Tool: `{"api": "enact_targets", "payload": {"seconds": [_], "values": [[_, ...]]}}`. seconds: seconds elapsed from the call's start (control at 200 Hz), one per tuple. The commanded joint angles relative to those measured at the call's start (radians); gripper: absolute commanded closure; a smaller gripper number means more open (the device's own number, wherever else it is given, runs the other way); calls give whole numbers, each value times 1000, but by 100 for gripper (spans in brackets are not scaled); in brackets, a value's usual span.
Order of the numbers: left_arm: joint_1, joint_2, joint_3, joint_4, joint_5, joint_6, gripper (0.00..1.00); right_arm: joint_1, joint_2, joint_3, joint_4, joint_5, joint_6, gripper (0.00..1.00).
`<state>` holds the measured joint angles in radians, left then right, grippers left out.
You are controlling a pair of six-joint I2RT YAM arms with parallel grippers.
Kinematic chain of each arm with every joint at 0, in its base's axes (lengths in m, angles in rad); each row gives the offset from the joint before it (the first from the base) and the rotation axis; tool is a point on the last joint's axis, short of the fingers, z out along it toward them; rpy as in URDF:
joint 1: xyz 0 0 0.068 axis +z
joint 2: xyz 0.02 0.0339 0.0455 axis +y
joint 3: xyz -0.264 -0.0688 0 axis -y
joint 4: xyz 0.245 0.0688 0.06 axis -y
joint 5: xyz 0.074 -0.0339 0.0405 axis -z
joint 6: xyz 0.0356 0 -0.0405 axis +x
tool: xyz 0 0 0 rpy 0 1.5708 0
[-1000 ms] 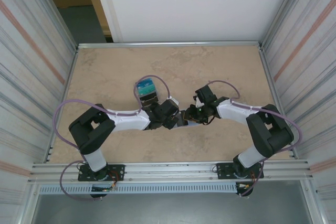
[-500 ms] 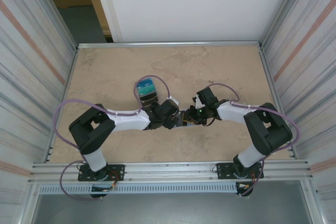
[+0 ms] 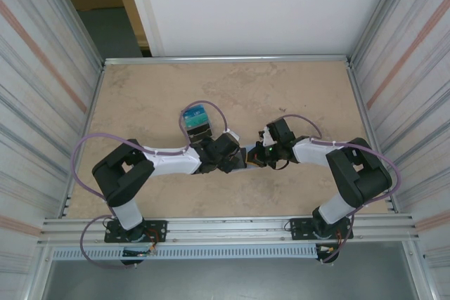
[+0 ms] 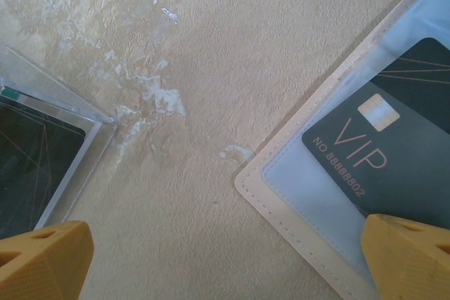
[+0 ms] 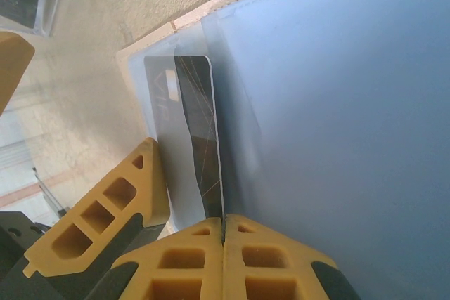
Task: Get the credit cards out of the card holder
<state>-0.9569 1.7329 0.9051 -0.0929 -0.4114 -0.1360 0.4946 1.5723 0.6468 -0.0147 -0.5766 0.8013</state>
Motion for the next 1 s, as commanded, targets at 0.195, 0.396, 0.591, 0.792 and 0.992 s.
{"api": "enact_targets", "payload": {"seconds": [0.195, 0.396, 0.591, 0.792, 0.992], "values": [[-7, 12, -14, -48, 2, -8, 1, -7, -30, 15, -34, 34, -56, 100], [-7, 14, -12, -47, -4, -7, 1, -9, -62, 33, -86, 59, -98, 100], [-6, 14, -14, -48, -6, -5, 1, -20, -80, 27, -100, 67, -110, 100], [-7, 16, -14, -50, -8, -1, 1, -40, -84, 16, -98, 69, -114, 100], [-15, 49, 22, -108, -58, 32, 1, -53, -86, 2, -27, 5, -94, 100]]}}
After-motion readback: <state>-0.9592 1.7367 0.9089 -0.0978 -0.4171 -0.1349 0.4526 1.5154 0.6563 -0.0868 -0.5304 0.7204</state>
